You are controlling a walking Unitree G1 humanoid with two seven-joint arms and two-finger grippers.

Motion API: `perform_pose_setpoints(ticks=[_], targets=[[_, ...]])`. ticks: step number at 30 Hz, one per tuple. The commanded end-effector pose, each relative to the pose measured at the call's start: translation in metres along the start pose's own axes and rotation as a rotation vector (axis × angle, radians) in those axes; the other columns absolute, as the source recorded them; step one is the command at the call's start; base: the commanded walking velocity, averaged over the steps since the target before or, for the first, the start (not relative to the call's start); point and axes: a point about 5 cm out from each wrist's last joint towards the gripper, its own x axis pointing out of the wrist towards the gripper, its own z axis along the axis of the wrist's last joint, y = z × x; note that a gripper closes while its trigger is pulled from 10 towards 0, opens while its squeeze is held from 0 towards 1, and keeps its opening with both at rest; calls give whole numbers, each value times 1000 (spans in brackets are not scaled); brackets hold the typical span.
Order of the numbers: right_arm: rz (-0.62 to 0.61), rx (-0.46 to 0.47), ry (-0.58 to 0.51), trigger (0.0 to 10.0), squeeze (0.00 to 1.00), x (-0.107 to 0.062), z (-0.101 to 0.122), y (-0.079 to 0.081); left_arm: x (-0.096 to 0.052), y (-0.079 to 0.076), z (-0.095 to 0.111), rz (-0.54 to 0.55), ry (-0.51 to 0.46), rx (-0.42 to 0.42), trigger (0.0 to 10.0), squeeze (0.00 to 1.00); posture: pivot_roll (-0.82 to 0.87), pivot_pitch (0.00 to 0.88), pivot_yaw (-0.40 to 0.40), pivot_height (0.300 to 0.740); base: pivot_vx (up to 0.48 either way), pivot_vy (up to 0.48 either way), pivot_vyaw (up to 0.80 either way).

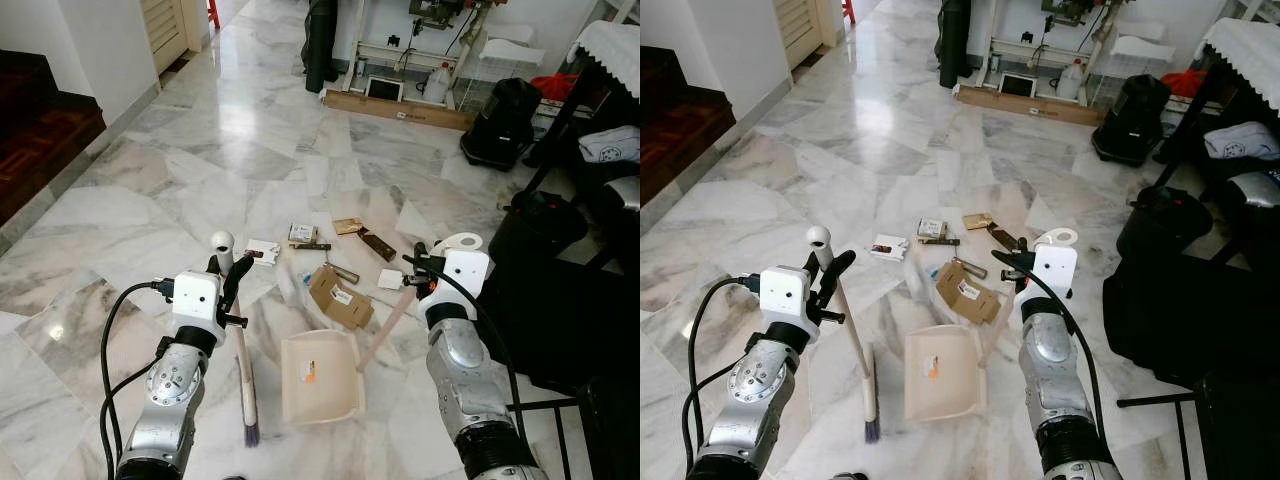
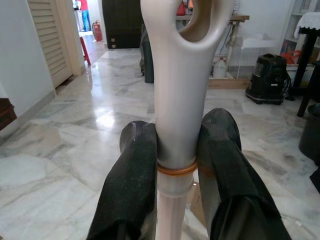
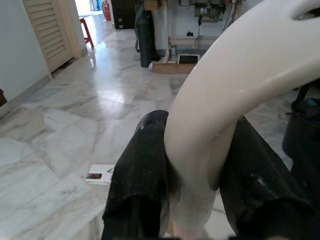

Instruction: Sweep floor

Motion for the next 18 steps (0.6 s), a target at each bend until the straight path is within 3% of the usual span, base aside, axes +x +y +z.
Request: perform_pose_setpoints(ticks=[1, 18], targets=[[5, 1, -44, 10000, 0, 3, 8, 2, 5, -1, 9, -2, -45, 12, 10000, 0, 90, 38, -92, 740, 240, 0, 0], [10, 16, -56, 10000, 0, 5, 11, 3, 7, 2, 10, 21, -41, 12, 10000, 0, 88, 59, -91, 740, 331, 0, 0]])
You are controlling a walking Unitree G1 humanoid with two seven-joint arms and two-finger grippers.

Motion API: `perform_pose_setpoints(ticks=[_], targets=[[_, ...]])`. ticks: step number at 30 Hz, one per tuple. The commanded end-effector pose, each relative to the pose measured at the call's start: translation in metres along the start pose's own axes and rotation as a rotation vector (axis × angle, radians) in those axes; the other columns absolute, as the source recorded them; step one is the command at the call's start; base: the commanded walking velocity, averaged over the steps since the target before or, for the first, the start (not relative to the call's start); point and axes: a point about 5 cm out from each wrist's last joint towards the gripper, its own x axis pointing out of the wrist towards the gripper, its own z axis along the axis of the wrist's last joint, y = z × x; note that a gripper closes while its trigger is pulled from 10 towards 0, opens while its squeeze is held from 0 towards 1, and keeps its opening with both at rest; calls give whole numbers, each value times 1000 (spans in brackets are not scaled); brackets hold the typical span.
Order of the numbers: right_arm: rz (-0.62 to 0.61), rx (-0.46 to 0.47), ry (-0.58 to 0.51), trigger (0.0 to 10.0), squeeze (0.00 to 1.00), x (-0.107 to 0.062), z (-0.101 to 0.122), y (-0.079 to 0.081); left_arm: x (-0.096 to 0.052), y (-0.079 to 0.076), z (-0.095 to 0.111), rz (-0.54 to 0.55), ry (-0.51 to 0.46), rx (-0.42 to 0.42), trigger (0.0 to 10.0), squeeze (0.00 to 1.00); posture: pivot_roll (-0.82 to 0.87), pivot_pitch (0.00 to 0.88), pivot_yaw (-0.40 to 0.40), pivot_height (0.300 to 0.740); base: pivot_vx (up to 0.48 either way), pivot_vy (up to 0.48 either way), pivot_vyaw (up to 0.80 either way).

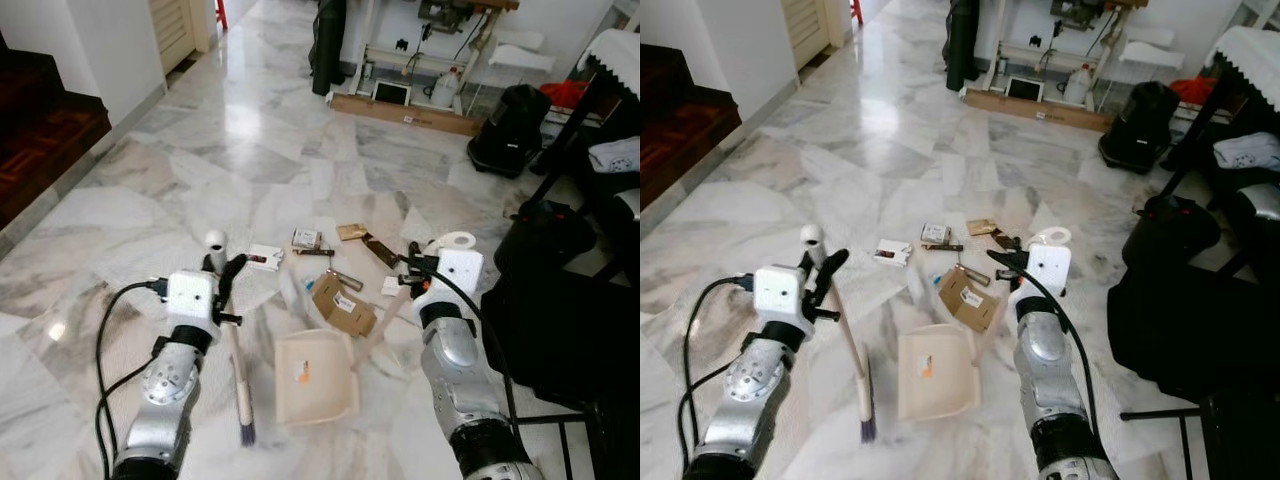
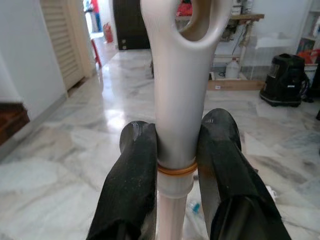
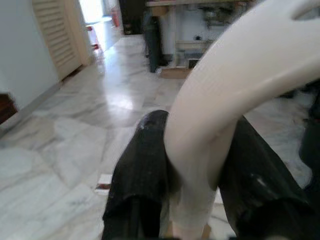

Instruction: Sweep floor

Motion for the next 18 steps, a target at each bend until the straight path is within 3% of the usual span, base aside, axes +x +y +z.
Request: perform_pose_setpoints(ticks=[1, 18], targets=[[-28, -13, -42, 10000, 0, 2, 8, -10, 5, -9, 9, -27, -41, -2, 10000, 0, 88, 59, -91, 740, 375, 0, 0], [-15, -13, -53, 10000, 0, 3, 10, -8, 4, -10, 7, -25, -35, -5, 10000, 0, 85, 65, -96, 740, 377, 0, 0]])
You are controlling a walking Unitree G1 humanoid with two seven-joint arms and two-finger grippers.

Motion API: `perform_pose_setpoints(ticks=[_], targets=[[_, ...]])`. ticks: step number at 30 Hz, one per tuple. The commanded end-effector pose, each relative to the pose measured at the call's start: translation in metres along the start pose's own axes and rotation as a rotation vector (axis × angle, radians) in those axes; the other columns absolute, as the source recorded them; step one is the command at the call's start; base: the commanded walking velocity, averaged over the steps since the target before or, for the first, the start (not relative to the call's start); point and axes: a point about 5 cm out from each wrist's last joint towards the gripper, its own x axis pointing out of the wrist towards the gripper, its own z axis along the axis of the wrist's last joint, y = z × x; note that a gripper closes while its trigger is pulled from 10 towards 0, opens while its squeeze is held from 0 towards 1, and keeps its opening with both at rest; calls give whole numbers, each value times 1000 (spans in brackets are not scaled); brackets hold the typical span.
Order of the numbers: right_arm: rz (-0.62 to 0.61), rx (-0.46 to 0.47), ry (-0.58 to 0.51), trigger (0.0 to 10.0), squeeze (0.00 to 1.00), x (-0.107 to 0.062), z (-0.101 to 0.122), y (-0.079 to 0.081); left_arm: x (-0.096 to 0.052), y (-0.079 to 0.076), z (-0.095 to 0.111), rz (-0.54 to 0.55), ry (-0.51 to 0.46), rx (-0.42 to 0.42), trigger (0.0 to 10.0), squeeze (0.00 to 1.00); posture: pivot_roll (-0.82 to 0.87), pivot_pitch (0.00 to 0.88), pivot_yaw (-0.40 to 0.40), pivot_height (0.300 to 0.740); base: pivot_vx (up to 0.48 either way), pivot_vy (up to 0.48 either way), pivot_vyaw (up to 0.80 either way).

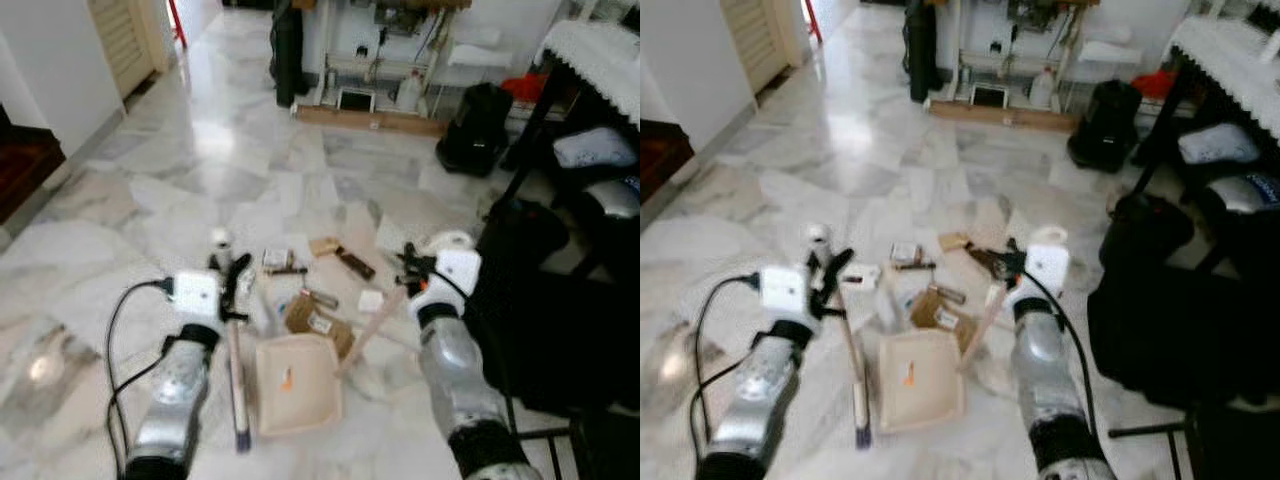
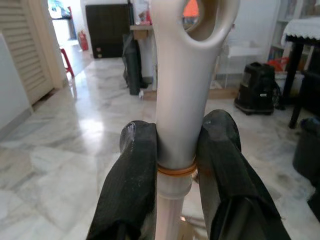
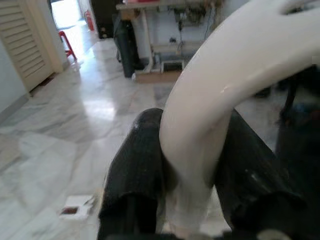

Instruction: Sweep floor

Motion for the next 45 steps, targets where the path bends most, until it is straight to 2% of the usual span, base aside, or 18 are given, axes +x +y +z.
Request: perform_pose_setpoints(ticks=[1, 10, 24, 38, 45], targets=[[10, 5, -69, 10000, 0, 4, 14, 5, 2, 7, 8, 15, -34, 20, 10000, 0, 85, 65, -96, 740, 375, 0, 0], [15, 8, -75, 10000, 0, 4, 14, 7, 3, 9, 10, 19, -43, 28, 10000, 0, 84, 70, -96, 740, 376, 0, 0], [10, 11, -78, 10000, 0, 4, 14, 5, 13, 13, 37, 15, -137, 50, 10000, 0, 87, 70, -94, 740, 371, 0, 0], [-8, 21, -71, 10000, 0, 3, 12, 3, 17, 14, 55, 11, -200, 52, 10000, 0, 90, 65, -91, 740, 0, 0, 0], [-34, 5, -69, 10000, 0, 3, 10, -2, 17, 16, 55, -8, -195, 61, 10000, 0, 91, 57, -87, 740, 0, 0, 0]])
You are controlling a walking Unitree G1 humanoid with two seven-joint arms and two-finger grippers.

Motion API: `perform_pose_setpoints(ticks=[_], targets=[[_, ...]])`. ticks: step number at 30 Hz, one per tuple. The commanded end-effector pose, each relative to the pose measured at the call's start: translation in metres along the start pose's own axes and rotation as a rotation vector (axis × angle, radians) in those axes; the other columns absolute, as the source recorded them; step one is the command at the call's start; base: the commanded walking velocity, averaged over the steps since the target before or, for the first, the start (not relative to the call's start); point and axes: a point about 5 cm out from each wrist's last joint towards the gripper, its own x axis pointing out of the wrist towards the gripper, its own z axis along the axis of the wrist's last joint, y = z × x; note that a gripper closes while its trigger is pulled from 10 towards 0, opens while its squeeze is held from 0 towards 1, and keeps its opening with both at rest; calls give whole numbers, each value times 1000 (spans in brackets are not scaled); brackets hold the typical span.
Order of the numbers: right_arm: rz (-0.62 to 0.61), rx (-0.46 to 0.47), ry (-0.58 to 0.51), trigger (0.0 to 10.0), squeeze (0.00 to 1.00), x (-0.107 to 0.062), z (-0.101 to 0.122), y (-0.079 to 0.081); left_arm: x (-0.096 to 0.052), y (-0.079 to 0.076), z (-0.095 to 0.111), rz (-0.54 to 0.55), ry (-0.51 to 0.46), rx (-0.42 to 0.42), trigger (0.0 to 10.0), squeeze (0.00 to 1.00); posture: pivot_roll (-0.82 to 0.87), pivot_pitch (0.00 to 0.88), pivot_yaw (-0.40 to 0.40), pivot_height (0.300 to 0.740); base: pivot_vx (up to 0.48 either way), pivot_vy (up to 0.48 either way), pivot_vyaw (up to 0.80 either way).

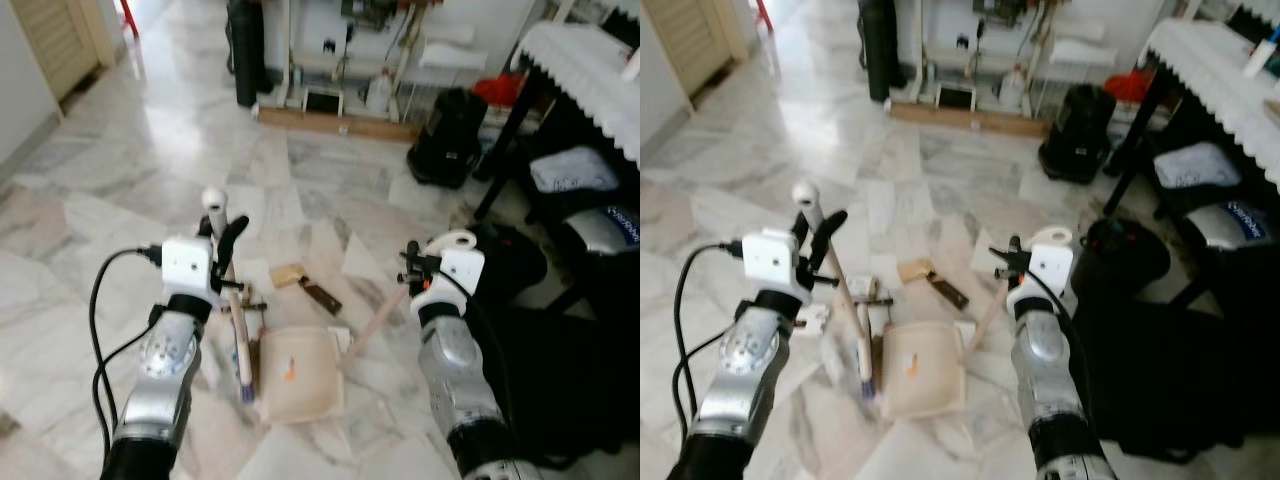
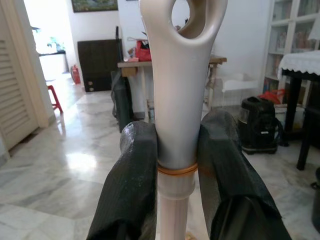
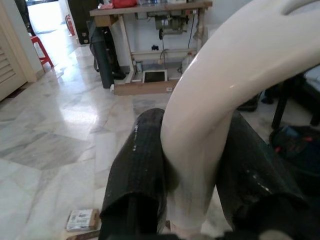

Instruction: Sweep floor

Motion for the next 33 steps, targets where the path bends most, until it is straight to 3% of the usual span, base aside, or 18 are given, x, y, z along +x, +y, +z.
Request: perform_pose_setpoints(ticks=[1, 16, 19, 24, 33], targets=[[-31, -7, -40, 10000, 0, 2, 7, -7, 4, -3, 11, -25, -50, 0, 10000, 0, 92, 56, -86, 740, 0, 0, 0], [-142, -59, 0, 10000, 0, -4, -7, -25, -7, -9, -1, -156, 19, 45, 10000, 0, 97, 49, -73, 740, 0, 0, 0], [-139, -59, -1, 10000, 0, -4, -7, -24, -7, -9, -2, -146, 19, 45, 10000, 0, 96, 48, -72, 740, 0, 0, 0], [-104, -54, -22, 10000, 0, -2, -3, -16, -6, -5, -2, -33, 3, 0, 10000, 0, 92, 52, -70, 740, 0, 0, 0], [-86, -60, -33, 10000, 0, -1, -1, -14, -5, -3, 0, -19, -2, 0, 10000, 0, 94, 60, -76, 740, 0, 0, 0]])
